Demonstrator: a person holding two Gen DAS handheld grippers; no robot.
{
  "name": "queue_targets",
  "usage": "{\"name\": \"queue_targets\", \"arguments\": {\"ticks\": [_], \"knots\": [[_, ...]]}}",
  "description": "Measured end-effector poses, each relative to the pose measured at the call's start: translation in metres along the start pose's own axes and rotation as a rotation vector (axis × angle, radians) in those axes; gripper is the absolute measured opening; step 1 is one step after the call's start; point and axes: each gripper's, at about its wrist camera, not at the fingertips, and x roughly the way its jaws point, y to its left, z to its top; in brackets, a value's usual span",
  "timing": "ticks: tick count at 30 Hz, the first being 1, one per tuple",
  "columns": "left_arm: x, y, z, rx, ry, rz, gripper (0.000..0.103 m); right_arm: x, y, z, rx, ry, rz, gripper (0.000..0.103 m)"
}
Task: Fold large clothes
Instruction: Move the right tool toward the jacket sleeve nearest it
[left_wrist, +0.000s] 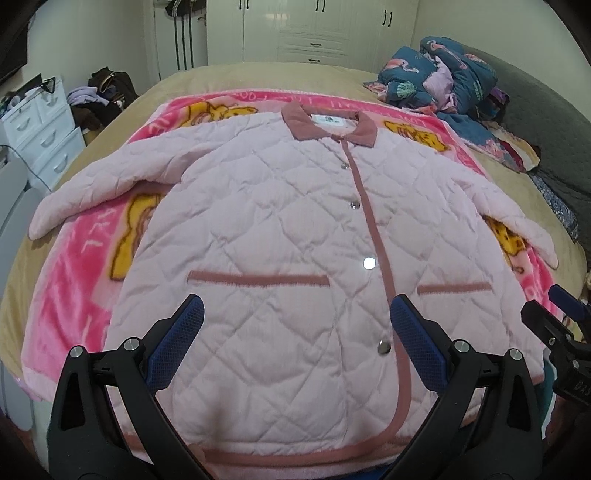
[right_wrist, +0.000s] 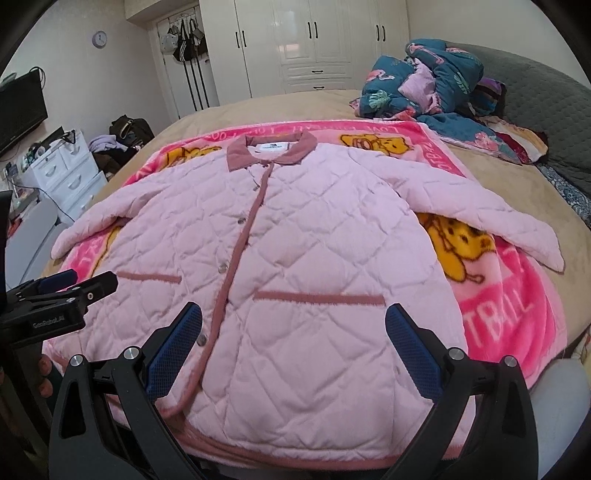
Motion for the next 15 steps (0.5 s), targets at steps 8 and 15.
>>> {"name": "queue_targets", "arguments": {"ticks": [8, 15], "knots": [[0.011, -0.001, 0.033, -0.02, 0.0, -0.002, 0.095, 0.011, -0.002, 0.035, 0.006, -0.004, 0.021, 0.099], [0.023, -0.007, 0.068, -0.033, -0.004, -0.027, 0.095, 0.02, -0.01, 0.067, 0.022, -0.029, 0.016, 0.099]]}}
